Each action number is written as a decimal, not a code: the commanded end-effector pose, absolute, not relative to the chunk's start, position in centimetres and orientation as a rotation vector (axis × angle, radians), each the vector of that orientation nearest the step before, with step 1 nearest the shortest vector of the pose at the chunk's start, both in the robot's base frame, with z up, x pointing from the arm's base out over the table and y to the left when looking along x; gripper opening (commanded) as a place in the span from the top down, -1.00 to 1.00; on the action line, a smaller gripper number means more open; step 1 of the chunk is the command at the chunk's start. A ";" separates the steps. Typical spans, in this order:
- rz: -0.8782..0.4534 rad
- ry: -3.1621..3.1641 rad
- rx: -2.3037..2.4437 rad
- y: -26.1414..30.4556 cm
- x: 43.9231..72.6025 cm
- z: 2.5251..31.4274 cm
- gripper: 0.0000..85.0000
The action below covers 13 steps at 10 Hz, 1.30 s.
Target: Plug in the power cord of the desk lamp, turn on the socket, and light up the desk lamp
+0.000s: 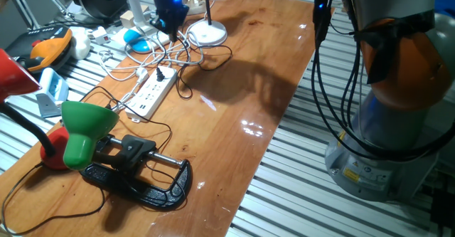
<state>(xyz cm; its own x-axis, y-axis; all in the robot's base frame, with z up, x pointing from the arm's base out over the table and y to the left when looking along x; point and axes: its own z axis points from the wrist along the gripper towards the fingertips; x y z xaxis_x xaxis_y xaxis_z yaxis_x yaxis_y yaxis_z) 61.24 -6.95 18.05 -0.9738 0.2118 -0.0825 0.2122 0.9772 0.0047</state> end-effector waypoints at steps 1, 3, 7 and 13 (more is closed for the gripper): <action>0.000 3.061 0.177 -7.1 61.3 18.2 1.00; 0.004 3.081 0.141 -7.5 61.4 18.8 1.00; -0.040 3.073 0.078 -7.6 61.4 19.2 1.00; -0.033 3.047 0.037 -7.9 61.7 19.3 1.00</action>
<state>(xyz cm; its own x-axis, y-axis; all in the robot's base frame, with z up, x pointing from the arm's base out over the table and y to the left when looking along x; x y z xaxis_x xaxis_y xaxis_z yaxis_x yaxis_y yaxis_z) 61.70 -7.87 19.32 -0.9953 0.0230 -0.0945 0.0250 0.9995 -0.0204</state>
